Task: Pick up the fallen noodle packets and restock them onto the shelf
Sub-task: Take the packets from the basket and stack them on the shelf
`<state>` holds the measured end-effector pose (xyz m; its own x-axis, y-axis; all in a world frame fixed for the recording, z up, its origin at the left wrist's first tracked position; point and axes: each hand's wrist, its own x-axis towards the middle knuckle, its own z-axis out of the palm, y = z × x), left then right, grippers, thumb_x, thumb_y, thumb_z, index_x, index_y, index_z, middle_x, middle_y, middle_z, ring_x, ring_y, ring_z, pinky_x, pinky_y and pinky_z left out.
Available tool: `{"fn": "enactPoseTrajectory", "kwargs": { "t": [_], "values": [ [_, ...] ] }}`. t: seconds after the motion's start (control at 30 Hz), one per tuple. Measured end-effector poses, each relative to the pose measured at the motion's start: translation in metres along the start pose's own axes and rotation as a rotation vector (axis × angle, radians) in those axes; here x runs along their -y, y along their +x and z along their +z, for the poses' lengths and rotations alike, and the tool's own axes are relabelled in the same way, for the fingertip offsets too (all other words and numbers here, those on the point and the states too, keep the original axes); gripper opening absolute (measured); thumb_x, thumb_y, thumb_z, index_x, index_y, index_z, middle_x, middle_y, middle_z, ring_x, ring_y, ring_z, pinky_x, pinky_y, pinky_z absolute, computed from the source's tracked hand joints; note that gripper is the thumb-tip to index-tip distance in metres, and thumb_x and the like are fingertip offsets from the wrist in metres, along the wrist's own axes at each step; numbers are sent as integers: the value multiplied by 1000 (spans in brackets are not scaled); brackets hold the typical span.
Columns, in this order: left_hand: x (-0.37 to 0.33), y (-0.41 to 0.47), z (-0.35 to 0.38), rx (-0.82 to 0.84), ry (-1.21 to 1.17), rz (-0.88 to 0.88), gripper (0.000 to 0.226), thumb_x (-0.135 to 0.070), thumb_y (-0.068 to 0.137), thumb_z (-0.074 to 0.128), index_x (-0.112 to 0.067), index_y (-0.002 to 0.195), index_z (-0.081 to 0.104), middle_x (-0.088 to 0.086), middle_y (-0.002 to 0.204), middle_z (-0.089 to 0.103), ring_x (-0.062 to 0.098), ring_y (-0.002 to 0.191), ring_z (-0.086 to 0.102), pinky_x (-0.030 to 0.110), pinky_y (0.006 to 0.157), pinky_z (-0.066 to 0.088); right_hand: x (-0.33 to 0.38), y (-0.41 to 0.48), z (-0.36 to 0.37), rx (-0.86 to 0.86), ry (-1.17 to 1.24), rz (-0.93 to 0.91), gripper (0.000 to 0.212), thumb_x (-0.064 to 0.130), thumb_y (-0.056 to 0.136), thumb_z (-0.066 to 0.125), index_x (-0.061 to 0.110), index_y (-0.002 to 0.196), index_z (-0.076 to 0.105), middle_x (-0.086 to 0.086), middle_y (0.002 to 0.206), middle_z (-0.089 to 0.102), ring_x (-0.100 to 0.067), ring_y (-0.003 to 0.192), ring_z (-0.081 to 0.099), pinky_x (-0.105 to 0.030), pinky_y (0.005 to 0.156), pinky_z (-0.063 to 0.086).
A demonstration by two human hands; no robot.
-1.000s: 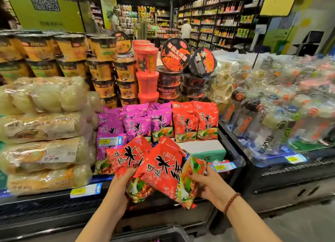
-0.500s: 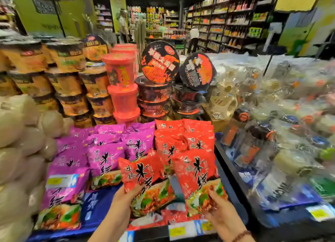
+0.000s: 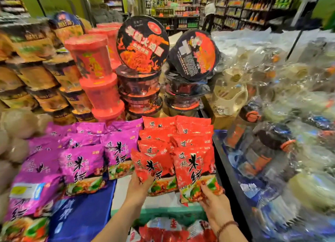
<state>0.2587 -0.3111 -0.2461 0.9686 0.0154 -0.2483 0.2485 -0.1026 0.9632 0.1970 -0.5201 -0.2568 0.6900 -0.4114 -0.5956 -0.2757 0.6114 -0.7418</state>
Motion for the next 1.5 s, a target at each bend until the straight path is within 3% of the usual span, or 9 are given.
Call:
{"fn": "enactPoseTrajectory", "kwargs": {
  "t": [0.13, 0.27, 0.37, 0.67, 0.77, 0.9, 1.0, 1.23, 1.5],
  "values": [
    [7, 1, 9, -110, 106, 91, 46, -14, 87, 71, -30, 124, 48, 3, 124, 60, 25, 114, 58, 41, 95, 50, -13, -7, 0, -225, -431, -157, 39, 25, 70, 86, 7, 96, 64, -10, 92, 70, -28, 91, 67, -44, 87, 54],
    [1, -7, 8, -311, 89, 136, 58, -9, 79, 78, -23, 124, 45, -8, 105, 62, 8, 95, 61, 26, 82, 51, 0, -32, -5, -324, -677, -242, 75, 32, 72, 83, 7, 127, 38, -9, 94, 52, -31, 87, 58, -33, 72, 41],
    [2, -12, 5, -244, 165, 170, 45, -13, 82, 77, -33, 114, 51, -10, 101, 65, 10, 95, 62, 37, 86, 53, 3, -38, -13, -223, -857, -349, 69, 41, 81, 72, 21, 136, 37, -5, 93, 63, -23, 75, 55, -32, 67, 43],
    [-13, 3, -19, -54, 442, 299, 43, -14, 89, 68, -28, 126, 50, -19, 105, 63, -12, 93, 58, 6, 73, 43, 15, -25, -9, -193, -1584, -589, 53, 71, 87, 39, 32, 124, 35, 6, 86, 66, -16, 78, 66, -28, 58, 51],
    [-12, 4, -21, -76, 541, 355, 46, -22, 87, 72, -27, 126, 49, -6, 118, 63, 11, 99, 62, 24, 83, 50, 12, -20, -10, -278, -1566, -833, 71, 63, 76, 65, 20, 127, 40, -2, 101, 61, -20, 91, 60, -28, 60, 50],
    [1, -8, -9, -339, 721, 679, 84, -37, 85, 72, -16, 150, 23, 13, 152, 27, 28, 142, 25, 39, 116, 21, -4, 0, -13, -17, -1482, -1300, 98, 32, 59, 91, 23, 141, 40, -18, 144, 38, -34, 130, 38, -47, 97, 48],
    [18, -8, -2, -144, 1082, 1002, 97, -64, 80, 60, -27, 155, 12, 6, 163, 9, 31, 149, 7, 54, 119, 9, -8, 9, -10, 129, -1535, -1285, 113, 40, 60, 88, 37, 151, 21, -12, 160, 14, -32, 145, 13, -51, 107, 34],
    [20, 9, 7, 20, 1257, 775, 128, -59, 57, 84, -35, 155, 5, -1, 164, -3, 27, 149, 2, 46, 117, -3, 3, 30, -7, 272, -1591, -1207, 127, 59, 57, 80, 43, 151, -3, 1, 159, -24, -23, 146, -18, -54, 107, 32],
    [18, 18, 8, 44, 1306, 709, 134, -63, 51, 84, -37, 155, 5, -2, 164, -3, 22, 150, -9, 48, 116, 7, 3, 53, 0, 156, -1623, -1283, 128, 70, 47, 75, 37, 152, 9, -9, 162, -4, -36, 147, -8, -55, 92, 46]
  ]
}}
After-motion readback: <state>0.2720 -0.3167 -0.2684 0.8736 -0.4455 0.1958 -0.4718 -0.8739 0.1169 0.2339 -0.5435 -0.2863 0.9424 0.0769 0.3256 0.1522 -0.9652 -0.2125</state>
